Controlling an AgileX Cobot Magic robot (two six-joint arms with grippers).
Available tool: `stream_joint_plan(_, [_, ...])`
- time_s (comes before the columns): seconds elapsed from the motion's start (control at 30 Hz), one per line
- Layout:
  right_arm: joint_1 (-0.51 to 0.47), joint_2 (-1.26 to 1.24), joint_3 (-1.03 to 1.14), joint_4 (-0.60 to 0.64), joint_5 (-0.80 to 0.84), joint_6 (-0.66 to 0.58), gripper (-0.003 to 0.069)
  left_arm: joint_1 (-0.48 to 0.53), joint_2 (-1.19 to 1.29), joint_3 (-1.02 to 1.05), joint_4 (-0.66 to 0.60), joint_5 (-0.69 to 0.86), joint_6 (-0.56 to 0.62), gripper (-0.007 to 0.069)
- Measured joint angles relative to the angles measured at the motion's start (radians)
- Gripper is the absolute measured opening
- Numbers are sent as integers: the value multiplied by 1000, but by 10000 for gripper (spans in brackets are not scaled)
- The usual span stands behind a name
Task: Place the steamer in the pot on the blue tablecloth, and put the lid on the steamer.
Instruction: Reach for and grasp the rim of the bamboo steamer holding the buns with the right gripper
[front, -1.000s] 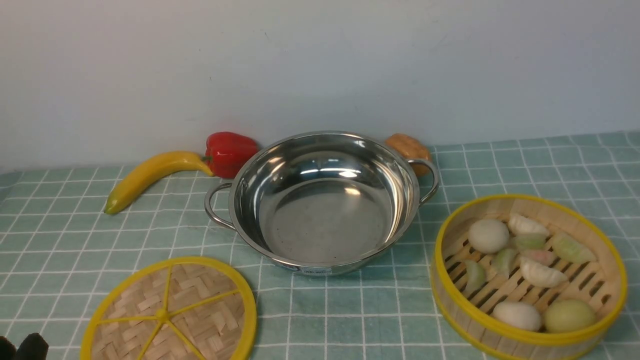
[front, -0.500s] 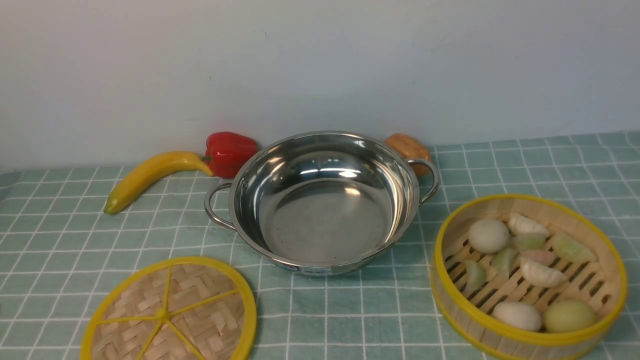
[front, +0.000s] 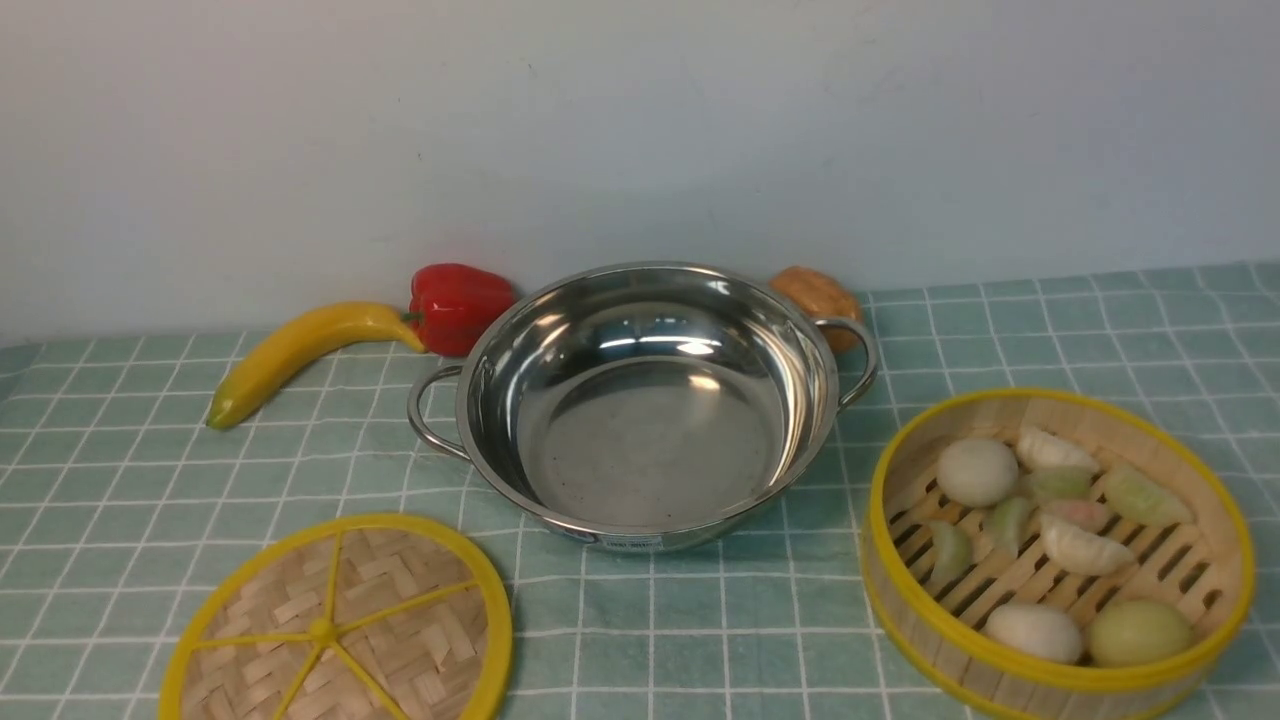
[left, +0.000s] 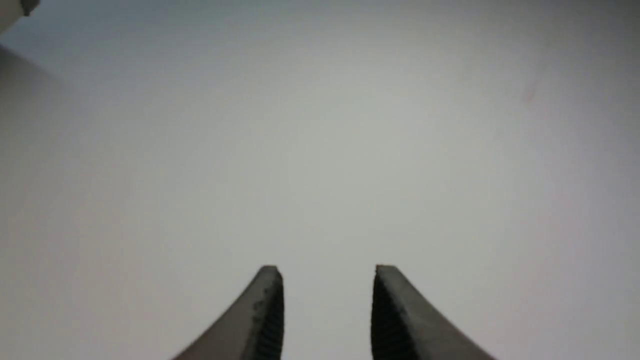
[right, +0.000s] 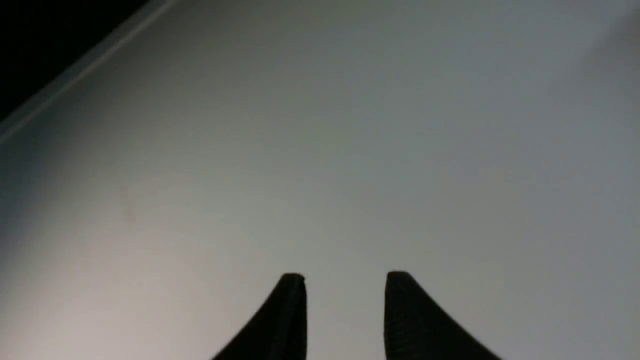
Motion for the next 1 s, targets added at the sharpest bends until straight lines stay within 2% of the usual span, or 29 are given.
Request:
stream_joint_plan(0.07, [0,70,-198,-203,199,-52,240,0,42,-179,12,278,84,243])
stream_joint_plan(0.1, [0,70,-198,-203,218,-52,240,0,54,-204,14,317,101,243])
stream_joint_plan(0.13, [0,125,-292,-297,362,-56,240,0,109,-285,19,458,160,243])
stream_joint_plan(0.2, [0,218,-416,-380,573,-48,240,0,184,-371,22,618,233,243])
stream_joint_plan(0.37, [0,457,-622,-367,1172,-51,240,0,449,-556,25,1075,299,243])
stream_joint_plan(0.43, [0,544,-670,-323,1343,-106,240,0,549,-595,28,1200,303,244])
stream_joint_plan(0.5, [0,677,-714,-254,1524,-216,240,0,696,-638,38,1336,304,243])
stream_joint_plan(0.63, [0,872,-731,-104,1662,-394,240,0,895,-678,58,1434,307,243])
stream_joint_plan(0.77, [0,1082,-731,42,1684,-511,240,0,1039,-688,89,1452,309,243])
stream_joint_plan(1.0, [0,1335,-732,82,1609,-553,240,0,1194,-688,123,1450,309,243])
